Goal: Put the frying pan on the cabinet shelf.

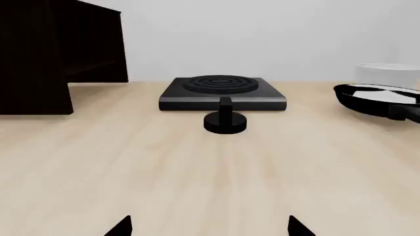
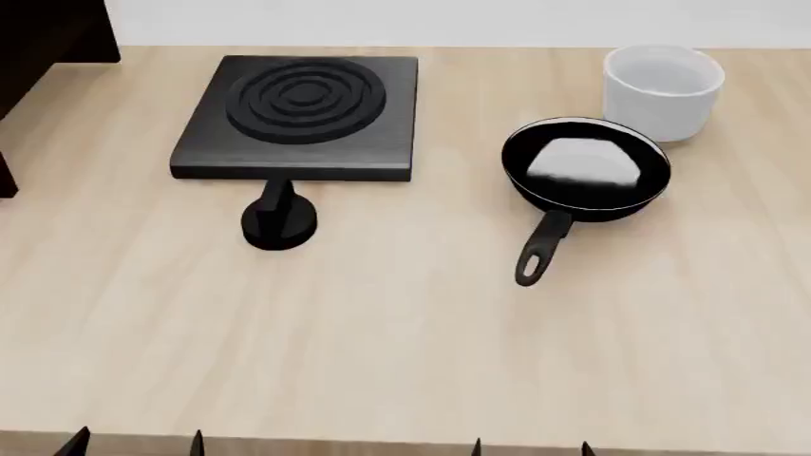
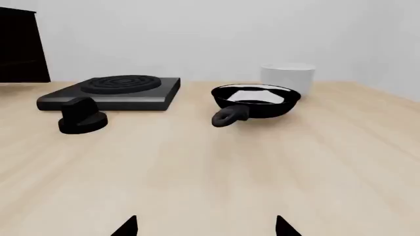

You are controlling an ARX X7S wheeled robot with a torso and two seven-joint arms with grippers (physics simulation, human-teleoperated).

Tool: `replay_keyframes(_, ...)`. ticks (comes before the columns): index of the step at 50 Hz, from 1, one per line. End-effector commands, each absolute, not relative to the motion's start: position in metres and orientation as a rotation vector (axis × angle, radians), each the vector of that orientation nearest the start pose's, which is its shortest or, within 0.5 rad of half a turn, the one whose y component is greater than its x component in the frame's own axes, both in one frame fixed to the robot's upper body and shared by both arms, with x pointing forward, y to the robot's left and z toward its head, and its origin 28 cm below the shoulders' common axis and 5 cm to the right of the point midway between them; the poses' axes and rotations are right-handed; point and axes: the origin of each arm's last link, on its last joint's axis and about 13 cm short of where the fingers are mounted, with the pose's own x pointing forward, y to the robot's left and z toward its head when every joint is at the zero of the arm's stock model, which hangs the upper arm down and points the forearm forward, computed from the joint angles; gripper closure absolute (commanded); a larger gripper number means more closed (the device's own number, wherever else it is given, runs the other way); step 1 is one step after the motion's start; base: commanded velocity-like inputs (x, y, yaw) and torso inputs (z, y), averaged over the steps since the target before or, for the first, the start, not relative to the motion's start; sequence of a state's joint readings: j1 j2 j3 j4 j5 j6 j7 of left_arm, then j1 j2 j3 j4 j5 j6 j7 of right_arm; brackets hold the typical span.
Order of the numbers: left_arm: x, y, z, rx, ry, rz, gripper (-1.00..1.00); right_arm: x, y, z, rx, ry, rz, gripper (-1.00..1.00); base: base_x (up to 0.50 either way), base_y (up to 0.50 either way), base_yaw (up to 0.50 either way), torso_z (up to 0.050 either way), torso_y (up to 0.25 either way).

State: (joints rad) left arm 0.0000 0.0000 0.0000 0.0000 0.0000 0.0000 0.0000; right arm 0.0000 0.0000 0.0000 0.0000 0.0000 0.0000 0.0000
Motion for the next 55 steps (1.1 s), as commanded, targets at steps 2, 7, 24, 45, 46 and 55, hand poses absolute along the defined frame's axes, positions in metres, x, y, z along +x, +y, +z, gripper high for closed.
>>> replay_keyframes(2, 0.2109, 0.2059, 0.0132, -0.014, 0.003, 0.006, -1.00, 0.2106, -0.0960, 0.0120, 0.002, 0.007, 0.001, -1.00, 0.00, 0.00, 0.00, 0.000, 0.000)
replay_keyframes(7, 0.2120, 0.2074, 0.0125, -0.019, 0.001, 0.006, -1.00, 0.2109, -0.0947, 0.0134, 0.002, 0.008, 0.008, -1.00, 0.00, 0.00, 0.00, 0.000, 0.000)
replay_keyframes(24, 0.2112, 0.2067, 0.0142, 0.018, -0.025, -0.039, -1.00, 0.2121, -0.0953, 0.0160, 0.000, 0.007, 0.002, -1.00, 0.00, 0.00, 0.00, 0.025, 0.000)
replay_keyframes(45, 0.2095, 0.2064, 0.0156, 0.022, -0.018, -0.041, -1.00, 0.2119, -0.0949, 0.0142, -0.009, 0.012, 0.006, -1.00, 0.00, 0.00, 0.00, 0.050, 0.000)
replay_keyframes(46, 0.2098, 0.2063, 0.0152, 0.021, -0.017, -0.042, -1.00, 0.2119, -0.0948, 0.0140, -0.009, 0.013, 0.007, -1.00, 0.00, 0.00, 0.00, 0.050, 0.000)
replay_keyframes(55, 0.2098, 0.2060, 0.0159, 0.029, -0.016, -0.046, -1.00, 0.2109, -0.0943, 0.0155, -0.008, 0.013, 0.010, -1.00, 0.00, 0.00, 0.00, 0.050, 0.000)
